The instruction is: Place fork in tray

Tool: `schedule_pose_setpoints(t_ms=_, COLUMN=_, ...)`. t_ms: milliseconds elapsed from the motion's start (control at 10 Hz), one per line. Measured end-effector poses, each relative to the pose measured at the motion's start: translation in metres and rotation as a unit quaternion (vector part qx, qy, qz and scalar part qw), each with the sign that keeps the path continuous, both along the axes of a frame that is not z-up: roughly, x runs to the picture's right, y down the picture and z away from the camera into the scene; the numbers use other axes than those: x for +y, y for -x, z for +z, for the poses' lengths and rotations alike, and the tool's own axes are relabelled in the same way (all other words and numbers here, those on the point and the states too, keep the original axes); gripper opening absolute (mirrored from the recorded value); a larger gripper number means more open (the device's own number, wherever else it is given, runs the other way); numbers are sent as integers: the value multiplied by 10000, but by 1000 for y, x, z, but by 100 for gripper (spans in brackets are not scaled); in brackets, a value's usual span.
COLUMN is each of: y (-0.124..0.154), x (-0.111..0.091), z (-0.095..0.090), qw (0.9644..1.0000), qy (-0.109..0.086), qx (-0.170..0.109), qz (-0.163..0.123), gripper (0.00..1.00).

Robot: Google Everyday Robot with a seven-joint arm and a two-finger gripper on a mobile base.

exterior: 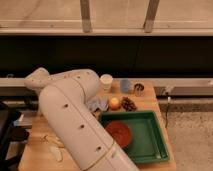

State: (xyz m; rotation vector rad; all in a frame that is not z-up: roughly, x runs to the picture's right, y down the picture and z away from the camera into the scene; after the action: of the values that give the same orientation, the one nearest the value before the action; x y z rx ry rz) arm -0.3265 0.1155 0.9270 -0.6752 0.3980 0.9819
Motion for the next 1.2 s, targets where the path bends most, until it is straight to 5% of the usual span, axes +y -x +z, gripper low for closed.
schedule_pose_setpoints(t_ms=500, y=-1, x=-6, z=-9, qw=10000, qy=1, qx=2, qz=-36, gripper=0)
schedule_pose_setpoints(t_ms=900, y=-5, x=-9, z=-11, qw=10000, qy=-14, qx=20, qz=0, gripper=0)
schedule_pose_setpoints(t_ms=1200, y=-23, x=-32, z=-26, qw=9977, qy=-253, qx=-161, qz=613, gripper=0)
